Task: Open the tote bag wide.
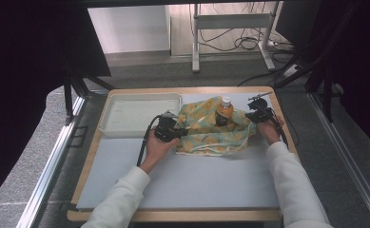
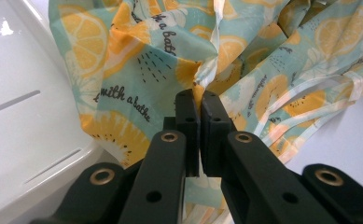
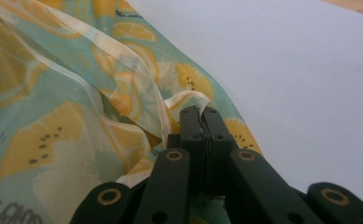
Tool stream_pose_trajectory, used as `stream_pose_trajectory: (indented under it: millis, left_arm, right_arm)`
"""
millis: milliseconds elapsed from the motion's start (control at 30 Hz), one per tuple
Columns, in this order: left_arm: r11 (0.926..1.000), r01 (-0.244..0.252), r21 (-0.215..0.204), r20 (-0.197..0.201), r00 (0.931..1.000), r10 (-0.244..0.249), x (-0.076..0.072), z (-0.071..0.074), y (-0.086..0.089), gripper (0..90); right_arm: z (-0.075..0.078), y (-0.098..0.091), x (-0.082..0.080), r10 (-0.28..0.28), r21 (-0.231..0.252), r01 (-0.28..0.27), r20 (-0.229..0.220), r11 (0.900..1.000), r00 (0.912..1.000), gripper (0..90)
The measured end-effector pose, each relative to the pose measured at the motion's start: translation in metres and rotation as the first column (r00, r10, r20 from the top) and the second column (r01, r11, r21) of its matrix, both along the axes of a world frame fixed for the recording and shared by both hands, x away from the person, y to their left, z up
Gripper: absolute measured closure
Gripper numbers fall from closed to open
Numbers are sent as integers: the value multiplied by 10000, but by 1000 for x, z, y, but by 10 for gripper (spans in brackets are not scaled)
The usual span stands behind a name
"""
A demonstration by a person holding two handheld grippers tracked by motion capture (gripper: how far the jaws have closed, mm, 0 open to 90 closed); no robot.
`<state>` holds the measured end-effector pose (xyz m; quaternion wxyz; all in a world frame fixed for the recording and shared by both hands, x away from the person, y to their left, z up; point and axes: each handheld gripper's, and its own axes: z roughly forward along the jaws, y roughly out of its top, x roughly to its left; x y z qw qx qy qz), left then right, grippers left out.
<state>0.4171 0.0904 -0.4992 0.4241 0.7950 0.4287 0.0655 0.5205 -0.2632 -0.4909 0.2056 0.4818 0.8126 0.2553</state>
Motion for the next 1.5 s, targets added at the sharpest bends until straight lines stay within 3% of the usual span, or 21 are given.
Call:
stream_pose_trajectory:
  millis: [233,300,500,667,900,1033,1200,1500]
  left_arm:
    - [10000,36,63,-48,10000,-36,0,-3,-1,879]
    - [10000,59,40,-27,10000,-59,0,-2,-1,879]
    - [10000,56,-52,12,10000,-56,0,-2,1,879]
    - [9999,116,-62,56,9999,-116,-2,0,-1,878]
    - [9999,131,-30,133,9998,-131,-4,2,-3,878]
    - [9999,120,-18,190,9997,-120,-4,2,-4,877]
    - [10000,90,-38,163,9998,-89,-4,1,-4,877]
    - [9999,132,29,96,9999,-133,-3,0,-4,876]
  right_arm:
    - [-4,-2,-3,-20,120,21,-82,9999,10000,872]
    - [-1,-4,-3,-36,144,36,5,9999,10000,817]
    - [35,-16,-11,-577,772,494,1100,9958,9923,536]
    - [67,-21,-29,-634,1392,392,1742,9895,9827,502]
    - [86,-9,-63,175,1254,-418,1890,9912,9818,482]
    - [88,8,-79,783,1112,-996,1819,9888,9802,478]
    - [83,29,-83,1336,849,-1483,1588,9853,9782,477]
    - [53,36,-62,923,-11,-925,799,9957,9925,458]
